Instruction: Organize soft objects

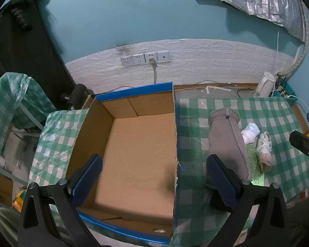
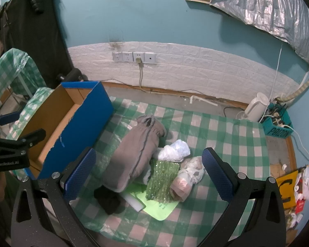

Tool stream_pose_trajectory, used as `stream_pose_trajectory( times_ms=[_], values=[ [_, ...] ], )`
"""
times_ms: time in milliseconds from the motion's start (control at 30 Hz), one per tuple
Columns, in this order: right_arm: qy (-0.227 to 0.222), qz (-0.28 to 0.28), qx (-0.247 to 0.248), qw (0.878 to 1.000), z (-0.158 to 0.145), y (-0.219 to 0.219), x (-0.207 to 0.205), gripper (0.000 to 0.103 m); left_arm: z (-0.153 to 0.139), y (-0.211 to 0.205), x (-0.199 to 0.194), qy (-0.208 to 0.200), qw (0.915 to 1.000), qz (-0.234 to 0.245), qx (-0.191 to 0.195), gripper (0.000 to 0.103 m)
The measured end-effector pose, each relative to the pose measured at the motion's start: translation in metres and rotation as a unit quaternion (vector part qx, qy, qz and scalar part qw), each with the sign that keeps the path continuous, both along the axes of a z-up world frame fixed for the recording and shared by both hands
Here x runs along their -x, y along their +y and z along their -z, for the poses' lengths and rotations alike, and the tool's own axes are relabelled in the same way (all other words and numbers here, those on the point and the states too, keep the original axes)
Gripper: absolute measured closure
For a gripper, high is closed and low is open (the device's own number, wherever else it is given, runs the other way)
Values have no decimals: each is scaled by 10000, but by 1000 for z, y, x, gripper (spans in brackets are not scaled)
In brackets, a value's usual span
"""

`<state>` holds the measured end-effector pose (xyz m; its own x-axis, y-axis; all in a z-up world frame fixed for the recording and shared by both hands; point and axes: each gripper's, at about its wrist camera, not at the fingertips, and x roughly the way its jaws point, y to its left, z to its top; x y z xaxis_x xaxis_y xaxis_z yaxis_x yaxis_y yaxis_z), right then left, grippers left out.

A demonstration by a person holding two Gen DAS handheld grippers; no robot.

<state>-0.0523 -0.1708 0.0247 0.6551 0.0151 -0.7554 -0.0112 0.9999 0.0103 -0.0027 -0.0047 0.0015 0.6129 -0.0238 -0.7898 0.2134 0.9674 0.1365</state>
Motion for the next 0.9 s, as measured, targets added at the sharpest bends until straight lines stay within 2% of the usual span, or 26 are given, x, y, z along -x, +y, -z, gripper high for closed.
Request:
stream_pose_trajectory(
  times_ms=[900],
  values=[
    [26, -3, 10, 10000, 2, 1, 1, 1, 1, 1, 4, 75, 9999, 58, 57, 1]
  ],
)
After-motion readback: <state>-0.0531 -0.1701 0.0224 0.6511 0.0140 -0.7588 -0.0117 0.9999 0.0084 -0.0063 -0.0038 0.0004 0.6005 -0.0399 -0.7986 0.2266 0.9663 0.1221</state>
